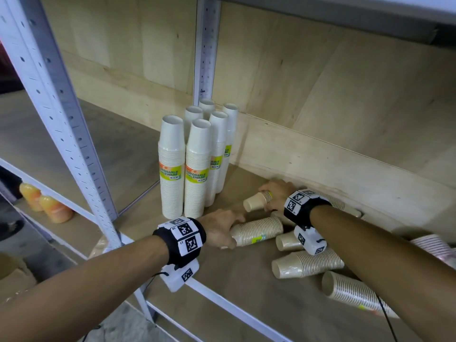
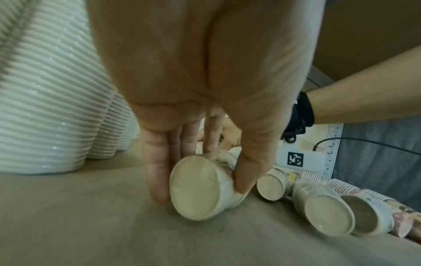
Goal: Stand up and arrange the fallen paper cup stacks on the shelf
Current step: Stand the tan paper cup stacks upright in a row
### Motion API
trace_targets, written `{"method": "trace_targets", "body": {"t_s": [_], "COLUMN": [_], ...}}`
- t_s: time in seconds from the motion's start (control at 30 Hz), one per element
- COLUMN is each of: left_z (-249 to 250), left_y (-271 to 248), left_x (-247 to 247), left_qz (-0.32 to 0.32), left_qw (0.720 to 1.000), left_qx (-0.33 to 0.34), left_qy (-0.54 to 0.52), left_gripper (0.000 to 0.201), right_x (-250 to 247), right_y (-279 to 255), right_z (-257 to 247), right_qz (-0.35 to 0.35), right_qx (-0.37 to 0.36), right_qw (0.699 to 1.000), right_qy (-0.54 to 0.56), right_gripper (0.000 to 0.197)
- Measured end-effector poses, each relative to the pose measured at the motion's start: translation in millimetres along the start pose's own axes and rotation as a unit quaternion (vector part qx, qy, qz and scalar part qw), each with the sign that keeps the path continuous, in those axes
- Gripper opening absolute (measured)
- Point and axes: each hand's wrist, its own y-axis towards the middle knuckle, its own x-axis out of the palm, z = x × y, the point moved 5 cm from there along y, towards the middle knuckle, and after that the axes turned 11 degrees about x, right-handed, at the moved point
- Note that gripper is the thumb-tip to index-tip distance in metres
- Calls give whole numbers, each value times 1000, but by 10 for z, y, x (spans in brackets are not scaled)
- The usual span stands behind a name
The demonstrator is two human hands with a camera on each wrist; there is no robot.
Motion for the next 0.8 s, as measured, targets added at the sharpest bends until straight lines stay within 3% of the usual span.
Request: {"method": "trace_targets", "body": {"t_s": [0.23,0.47,0.57,0.7,0.8], "left_z": [36,257,376,557,651], "left_y": [-49,-103,-88,-10,48], "left_x": [-138,-566,-776,-1021,-1132], "left_qz": [13,73,108,142,165], "left_qw": [1000,997,994,989,985], "left_qx": [-11,-8,-3,9,6], "left_qy": [11,28,29,29,48], "left_gripper": [61,52,45,40,39], "right_x": [-100,-394,-523,-647,-693], "right_y": [-83,-356,-468,-571,-621], "right_z": [116,143,122,52,-32], "right_qz": [38,89,111,102,103], "right_qx": [18,24,33,71,82], "right_qw": [993,978,970,957,946], "right_qy": [111,189,213,263,295], "right_gripper": [45,42,31,48,42]}}
